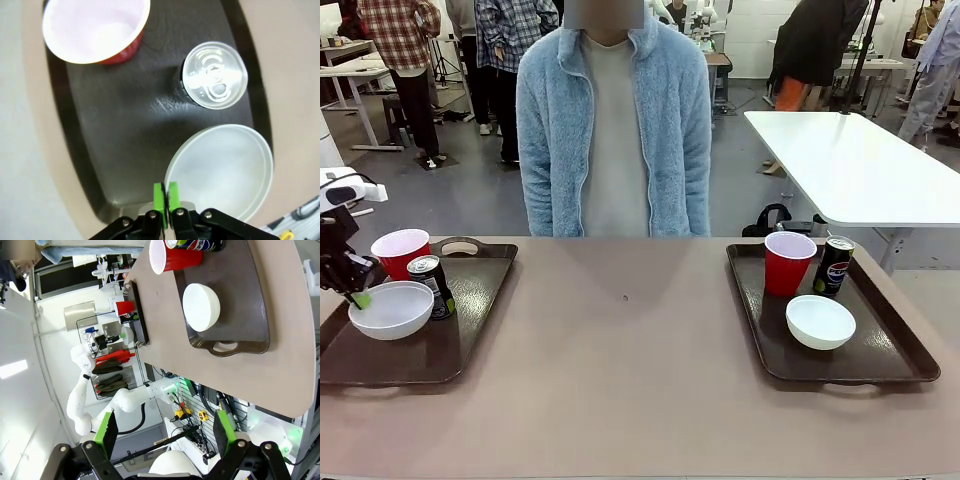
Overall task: Prepare tableware on both trays.
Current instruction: Pick up a Picnic Bowl from the table and place it on a Handle tray.
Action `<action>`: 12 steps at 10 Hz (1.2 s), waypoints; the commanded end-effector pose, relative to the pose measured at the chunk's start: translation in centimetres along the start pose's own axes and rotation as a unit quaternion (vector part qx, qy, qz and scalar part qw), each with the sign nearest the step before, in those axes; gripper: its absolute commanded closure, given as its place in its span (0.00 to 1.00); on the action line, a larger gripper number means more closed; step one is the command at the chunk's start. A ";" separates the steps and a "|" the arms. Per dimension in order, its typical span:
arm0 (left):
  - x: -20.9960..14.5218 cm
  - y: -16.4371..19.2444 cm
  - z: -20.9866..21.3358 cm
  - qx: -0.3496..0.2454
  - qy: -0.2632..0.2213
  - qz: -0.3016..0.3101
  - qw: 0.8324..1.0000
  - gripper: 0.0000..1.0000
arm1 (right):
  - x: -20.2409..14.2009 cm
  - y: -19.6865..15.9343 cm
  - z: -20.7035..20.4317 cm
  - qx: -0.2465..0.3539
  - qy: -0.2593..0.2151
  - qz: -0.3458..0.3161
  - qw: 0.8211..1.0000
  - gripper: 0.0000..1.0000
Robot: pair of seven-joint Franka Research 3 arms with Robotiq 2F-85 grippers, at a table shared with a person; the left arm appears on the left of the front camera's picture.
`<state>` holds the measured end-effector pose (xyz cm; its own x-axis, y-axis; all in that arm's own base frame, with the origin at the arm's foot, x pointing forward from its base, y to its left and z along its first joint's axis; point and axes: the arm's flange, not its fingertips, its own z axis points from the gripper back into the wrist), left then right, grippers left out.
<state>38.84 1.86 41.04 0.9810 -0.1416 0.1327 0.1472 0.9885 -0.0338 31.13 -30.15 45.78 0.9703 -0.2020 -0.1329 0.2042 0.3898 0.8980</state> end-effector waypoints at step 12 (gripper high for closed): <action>-2.7 -3.0 -1.4 0.013 0.049 -0.053 0.997 0.00 | -0.4 -0.1 -0.1 0.000 0.004 0.003 1.000 0.00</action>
<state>38.91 -0.28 39.19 0.9733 -0.2237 0.0509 0.2231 0.9746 0.0180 31.14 -30.14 45.78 0.9704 -0.2016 -0.1330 0.2040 0.3897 0.8980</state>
